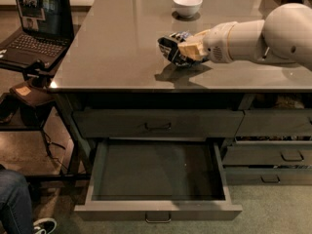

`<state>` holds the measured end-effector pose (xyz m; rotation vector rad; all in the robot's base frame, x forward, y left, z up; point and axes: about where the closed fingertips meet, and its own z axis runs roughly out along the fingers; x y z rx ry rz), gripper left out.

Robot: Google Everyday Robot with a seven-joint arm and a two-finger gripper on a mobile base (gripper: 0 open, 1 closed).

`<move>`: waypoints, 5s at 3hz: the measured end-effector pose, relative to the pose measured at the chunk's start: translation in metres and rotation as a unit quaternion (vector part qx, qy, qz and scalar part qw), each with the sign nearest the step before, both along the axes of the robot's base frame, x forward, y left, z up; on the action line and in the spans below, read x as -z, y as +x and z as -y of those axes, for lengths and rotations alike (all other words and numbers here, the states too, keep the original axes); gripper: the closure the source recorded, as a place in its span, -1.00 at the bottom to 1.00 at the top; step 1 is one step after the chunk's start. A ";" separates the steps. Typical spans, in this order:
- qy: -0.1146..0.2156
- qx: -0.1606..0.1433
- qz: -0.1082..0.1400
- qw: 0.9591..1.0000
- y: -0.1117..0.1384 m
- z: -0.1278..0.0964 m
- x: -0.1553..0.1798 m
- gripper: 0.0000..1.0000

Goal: Place blue chip bag into middle drawer

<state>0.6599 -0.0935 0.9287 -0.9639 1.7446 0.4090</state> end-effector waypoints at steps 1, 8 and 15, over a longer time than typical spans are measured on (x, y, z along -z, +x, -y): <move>0.000 0.000 0.000 1.000 -0.026 0.001 0.007 1.00; 0.082 -0.065 -0.126 0.987 -0.272 -0.134 0.199 1.00; 0.072 0.125 -0.148 0.978 -0.148 -0.014 0.358 1.00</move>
Offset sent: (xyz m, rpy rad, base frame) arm -0.2389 -0.0509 -0.0308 0.0349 -0.0611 -0.1494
